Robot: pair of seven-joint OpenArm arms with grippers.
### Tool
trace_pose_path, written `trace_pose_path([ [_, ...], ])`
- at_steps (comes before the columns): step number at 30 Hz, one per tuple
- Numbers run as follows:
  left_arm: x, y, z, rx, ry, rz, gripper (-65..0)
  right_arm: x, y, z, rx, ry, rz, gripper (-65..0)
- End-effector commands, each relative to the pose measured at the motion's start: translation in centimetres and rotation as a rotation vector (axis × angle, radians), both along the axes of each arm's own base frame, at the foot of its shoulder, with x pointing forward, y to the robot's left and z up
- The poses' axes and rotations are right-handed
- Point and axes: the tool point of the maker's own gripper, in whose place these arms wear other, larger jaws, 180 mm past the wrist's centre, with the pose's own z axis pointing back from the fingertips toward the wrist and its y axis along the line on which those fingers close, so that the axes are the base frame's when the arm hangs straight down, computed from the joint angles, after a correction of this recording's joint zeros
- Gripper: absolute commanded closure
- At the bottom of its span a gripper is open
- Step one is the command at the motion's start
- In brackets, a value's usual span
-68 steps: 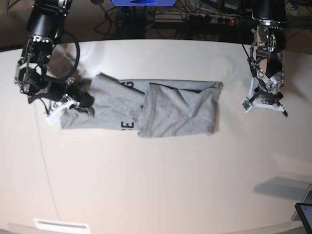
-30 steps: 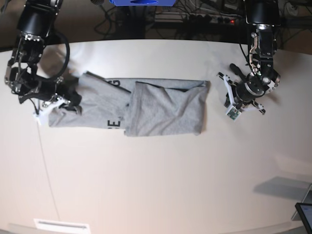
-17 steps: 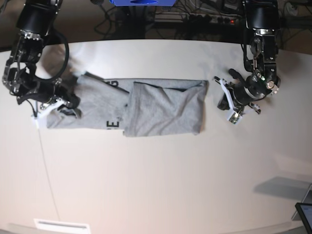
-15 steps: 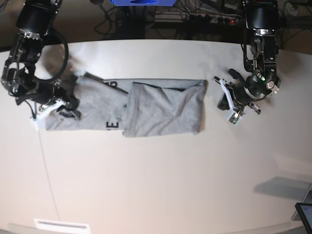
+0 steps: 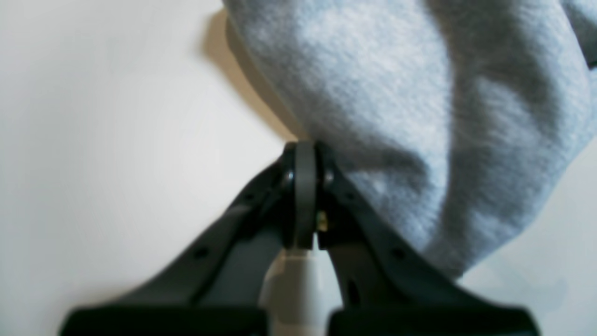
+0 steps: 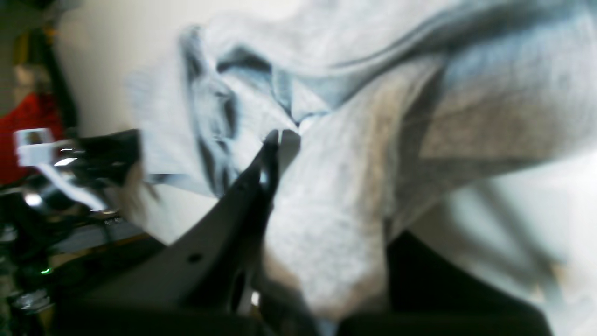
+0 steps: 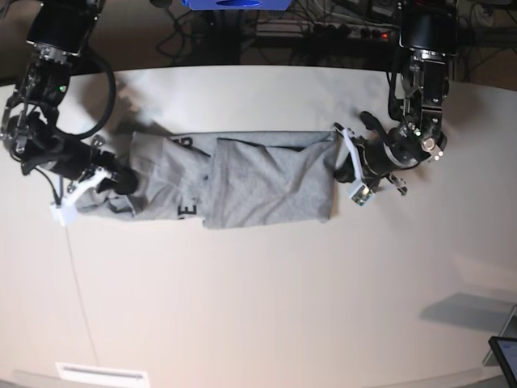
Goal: Fold the T-shirt properly
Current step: 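Grasp both ends of the bundle and push them toward each other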
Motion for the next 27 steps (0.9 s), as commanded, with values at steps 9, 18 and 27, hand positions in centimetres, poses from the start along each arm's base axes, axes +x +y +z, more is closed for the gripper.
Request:
trace_pose_path([
  [9,-0.6,-0.1,-0.8,0.04,0.043,-0.021,0.0,0.7,0.1,1.3,0.016,-0.045,0.009,0.0],
  [18,-0.4,-1.7,-0.8,0.002,0.038,-0.018,0.0,0.6,3.2,2.7,0.015,-0.091,0.094,0.0],
  [27,-0.5,-1.5,-2.0,0.0,0.079,-0.007,0.0,0.2,4.8,4.2,-0.007,-0.147,0.147,0.0],
])
